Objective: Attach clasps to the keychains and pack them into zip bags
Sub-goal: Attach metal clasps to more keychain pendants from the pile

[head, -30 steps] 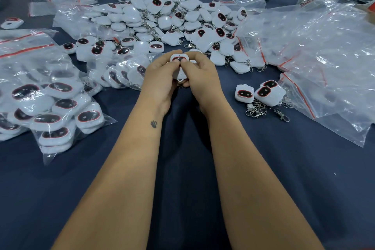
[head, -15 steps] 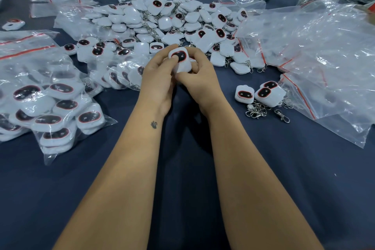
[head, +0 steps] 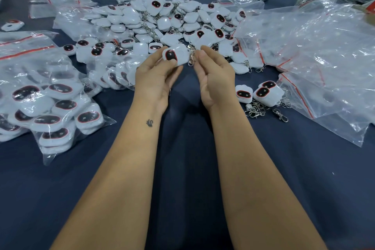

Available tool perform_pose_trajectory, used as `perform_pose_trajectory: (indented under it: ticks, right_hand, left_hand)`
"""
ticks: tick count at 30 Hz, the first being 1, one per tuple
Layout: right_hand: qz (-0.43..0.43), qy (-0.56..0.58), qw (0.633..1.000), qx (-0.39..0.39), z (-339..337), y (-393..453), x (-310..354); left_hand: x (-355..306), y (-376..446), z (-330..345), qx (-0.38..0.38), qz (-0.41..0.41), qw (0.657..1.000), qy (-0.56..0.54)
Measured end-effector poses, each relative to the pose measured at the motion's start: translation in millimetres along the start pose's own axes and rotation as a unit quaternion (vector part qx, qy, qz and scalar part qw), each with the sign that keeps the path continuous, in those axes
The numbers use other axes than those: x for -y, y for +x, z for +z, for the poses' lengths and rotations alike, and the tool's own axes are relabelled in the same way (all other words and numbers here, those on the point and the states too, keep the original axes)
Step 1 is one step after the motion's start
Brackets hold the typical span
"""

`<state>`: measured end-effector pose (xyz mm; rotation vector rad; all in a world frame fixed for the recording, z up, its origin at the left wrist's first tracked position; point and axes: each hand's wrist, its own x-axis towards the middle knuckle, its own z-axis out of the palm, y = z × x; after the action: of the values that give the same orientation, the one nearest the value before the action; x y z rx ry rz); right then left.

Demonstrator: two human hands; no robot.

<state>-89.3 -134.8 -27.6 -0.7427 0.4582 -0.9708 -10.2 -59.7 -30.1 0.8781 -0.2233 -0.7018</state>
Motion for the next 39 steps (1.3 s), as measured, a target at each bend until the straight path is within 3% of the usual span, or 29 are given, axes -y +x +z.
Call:
perform_pose_trajectory:
  ticks: [8,10,11,13,15,17,19,21,27,31,35,39]
  right_hand:
    - [-0.019,-0.151,0.986,0.071,1.4,-1.4,-4.3]
    - [-0.021,-0.157,0.984,0.080,1.2,-1.5,-5.3]
    - [-0.021,-0.161,0.984,0.075,1.3,-1.7,-5.7]
    - [-0.019,-0.158,0.986,0.048,1.2,-1.7,-5.2]
    - [-0.001,-0.108,0.994,0.013,1.2,-0.4,-3.7]
    - [0.015,-0.055,0.998,-0.009,1.8,1.8,-3.2]
    - [0.019,-0.048,0.999,-0.006,3.3,2.7,-4.7]
    - [0.010,-0.088,0.996,0.001,6.5,1.9,-7.4]
    - [-0.093,-0.248,0.964,0.022,10.3,-5.0,-11.4]
    - [-0.090,-0.203,0.975,0.015,13.6,-7.5,-8.9]
    - [-0.042,-0.125,0.989,0.062,18.3,-10.0,-13.1]
    - [-0.025,-0.237,0.969,0.061,17.9,-11.5,-21.0]
  left_hand:
    - [1.5,-2.8,1.3,-0.002,0.045,0.999,0.023]
    - [0.7,-5.1,1.7,0.011,0.083,0.993,0.085]
    - [-0.1,-5.6,0.4,0.005,0.124,0.978,0.167]
    - [-3.6,-6.3,-4.6,-0.060,0.231,0.901,0.361]
    - [-8.6,-7.6,-10.2,-0.135,0.318,0.792,0.504]
    - [-9.8,-4.9,-14.7,-0.144,0.306,0.718,0.608]
    - [-5.6,-1.6,-16.1,-0.108,0.244,0.659,0.703]
    - [-2.4,-0.3,-16.0,-0.085,0.209,0.629,0.744]
    - [-6.4,-3.3,-14.5,-0.121,0.194,0.662,0.714]
    - [-5.5,-4.3,-12.6,-0.130,0.189,0.673,0.703]
    - [-6.8,-4.9,-12.8,-0.143,0.193,0.728,0.643]
    - [-10.1,-4.4,-12.1,-0.161,0.194,0.808,0.533]
